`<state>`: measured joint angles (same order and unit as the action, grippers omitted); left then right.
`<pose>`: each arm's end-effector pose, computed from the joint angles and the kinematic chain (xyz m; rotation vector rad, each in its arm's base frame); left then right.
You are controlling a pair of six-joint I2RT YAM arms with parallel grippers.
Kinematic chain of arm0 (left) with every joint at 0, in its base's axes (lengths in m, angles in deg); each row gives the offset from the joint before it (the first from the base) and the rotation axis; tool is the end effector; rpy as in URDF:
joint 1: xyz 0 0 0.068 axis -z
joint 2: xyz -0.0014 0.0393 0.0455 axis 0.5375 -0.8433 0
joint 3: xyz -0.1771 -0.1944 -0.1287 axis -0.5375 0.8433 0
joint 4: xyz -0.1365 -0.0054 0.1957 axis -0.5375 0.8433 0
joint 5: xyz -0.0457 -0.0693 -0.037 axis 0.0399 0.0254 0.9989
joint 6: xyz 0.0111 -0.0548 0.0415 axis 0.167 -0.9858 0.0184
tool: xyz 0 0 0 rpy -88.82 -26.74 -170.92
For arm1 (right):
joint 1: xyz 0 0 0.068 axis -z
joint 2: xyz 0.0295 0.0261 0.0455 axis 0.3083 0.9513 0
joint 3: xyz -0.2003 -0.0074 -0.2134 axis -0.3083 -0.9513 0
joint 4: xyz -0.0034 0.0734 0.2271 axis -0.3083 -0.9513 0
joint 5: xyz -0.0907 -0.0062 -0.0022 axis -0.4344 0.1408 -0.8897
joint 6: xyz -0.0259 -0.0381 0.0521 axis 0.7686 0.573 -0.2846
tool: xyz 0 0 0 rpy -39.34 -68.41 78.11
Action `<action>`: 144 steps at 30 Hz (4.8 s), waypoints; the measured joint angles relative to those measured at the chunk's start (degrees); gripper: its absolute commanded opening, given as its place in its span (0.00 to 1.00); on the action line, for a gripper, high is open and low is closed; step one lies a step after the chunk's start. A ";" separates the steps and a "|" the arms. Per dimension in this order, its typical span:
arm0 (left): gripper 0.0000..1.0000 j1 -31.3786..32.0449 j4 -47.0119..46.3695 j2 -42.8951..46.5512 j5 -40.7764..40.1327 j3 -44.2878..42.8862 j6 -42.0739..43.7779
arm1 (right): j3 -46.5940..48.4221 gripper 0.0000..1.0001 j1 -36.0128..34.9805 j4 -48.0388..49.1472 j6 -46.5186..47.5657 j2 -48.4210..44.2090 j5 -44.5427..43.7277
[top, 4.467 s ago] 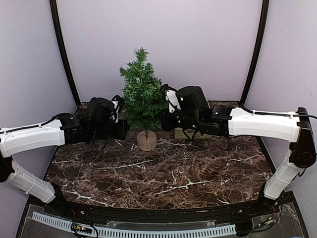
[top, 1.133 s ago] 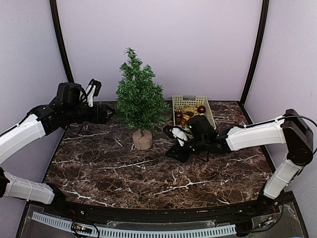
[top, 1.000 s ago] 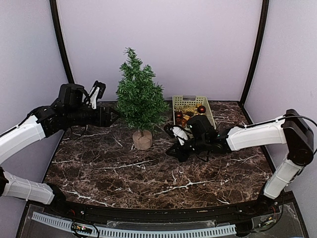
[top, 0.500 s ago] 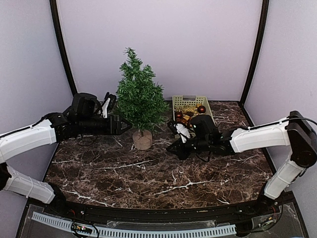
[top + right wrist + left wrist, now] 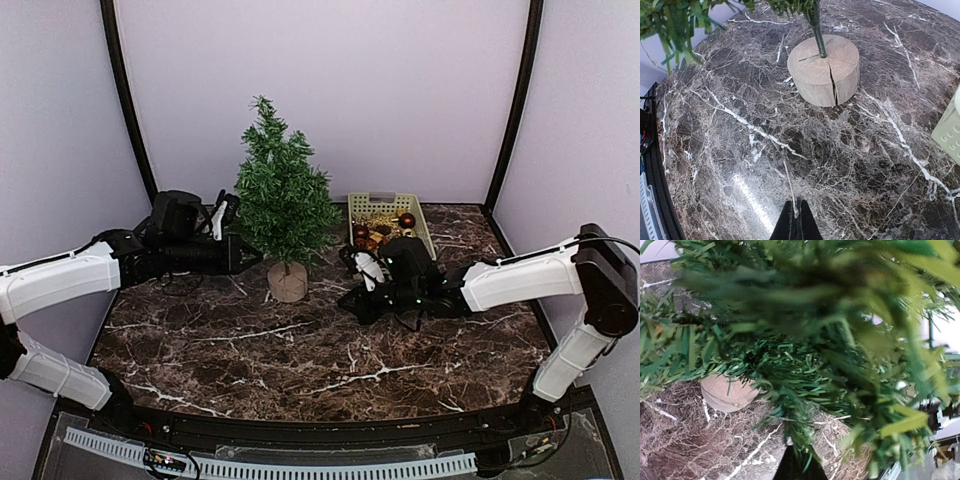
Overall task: Decorate the small christmas tree
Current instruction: Wrap the side of the string light in the gap of the branches.
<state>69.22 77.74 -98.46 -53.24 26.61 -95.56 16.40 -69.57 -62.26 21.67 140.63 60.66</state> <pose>0.2119 -0.1748 0.3121 0.2919 2.1235 -0.9560 0.2044 0.2727 0.2196 -0.8189 2.1185 0.8142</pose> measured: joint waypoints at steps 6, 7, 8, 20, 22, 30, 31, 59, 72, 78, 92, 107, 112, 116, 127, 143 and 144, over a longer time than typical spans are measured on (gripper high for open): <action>0.00 0.00 -0.20 0.00 -0.61 0.07 0.04 | 1.18 0.00 -2.01 -1.40 0.04 0.72 -1.55; 0.00 0.00 -0.22 0.00 -0.66 0.07 0.07 | 1.81 0.00 -2.34 -2.12 0.20 1.05 -2.03; 0.00 0.00 -0.24 0.00 -0.76 0.09 0.07 | 2.45 0.00 -2.75 -2.67 0.28 1.40 -2.73; 0.00 0.00 -0.15 -0.04 -2.54 0.31 0.83 | 5.68 0.00 -7.04 -2.49 -0.46 -1.05 -2.62; 0.00 0.00 -0.17 -0.24 -2.56 0.33 0.94 | 5.68 0.00 -7.13 -1.51 -1.01 -3.17 -2.12; 0.00 0.00 -0.15 -0.63 -2.80 0.33 1.75 | 5.81 0.00 -7.28 0.79 -3.89 -1.46 -3.78; 0.00 0.00 -0.15 -0.63 -2.82 0.33 1.79 | 5.81 0.00 -7.28 0.59 -4.46 -0.42 -4.44; 0.00 -3.72 3.91 1.29 -6.08 0.33 4.70 | 2.32 0.00 0.61 -5.14 -11.15 2.73 -13.92; 0.62 -4.39 9.49 3.65 -6.73 -2.01 11.37 | 2.32 0.00 0.72 -8.63 -8.22 -8.15 -11.96; 0.63 -2.99 11.85 9.99 -3.48 -3.82 13.35 | 2.29 0.00 0.35 -9.53 -7.43 -8.26 -11.13; 0.51 1.51 7.91 3.32 -2.32 -3.39 7.13 | 2.29 0.00 -3.23 -9.57 -7.21 -8.28 -10.56; 0.10 1.51 1.77 0.22 -4.87 -1.14 4.33 | 2.43 0.00 -8.68 -12.57 -6.01 -16.39 -6.36; 0.02 1.51 0.87 -0.22 -5.35 -0.74 3.89 | 3.39 0.00 -8.83 -13.25 -5.90 -18.03 -4.66; 0.00 1.49 0.85 -0.22 -5.84 -0.72 3.74 | 6.45 0.00 -8.90 -13.29 -5.99 -18.08 -4.79; 0.00 1.51 1.05 -0.22 -7.02 -0.72 3.80 | 14.12 0.00 -8.44 -11.82 -8.04 -16.09 -15.06; 0.00 1.51 1.86 0.02 -8.00 -0.72 4.07 | 15.85 0.00 -2.03 -8.76 -13.29 -11.91 -19.30; 0.00 1.51 1.99 0.02 -8.13 -0.72 4.09 | 15.89 0.00 -1.95 -8.59 -13.46 -11.91 -19.26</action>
<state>70.73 79.73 -98.44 -61.37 25.89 -91.47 32.29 -71.52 -70.85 8.21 128.71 41.40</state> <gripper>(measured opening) 0.020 0.004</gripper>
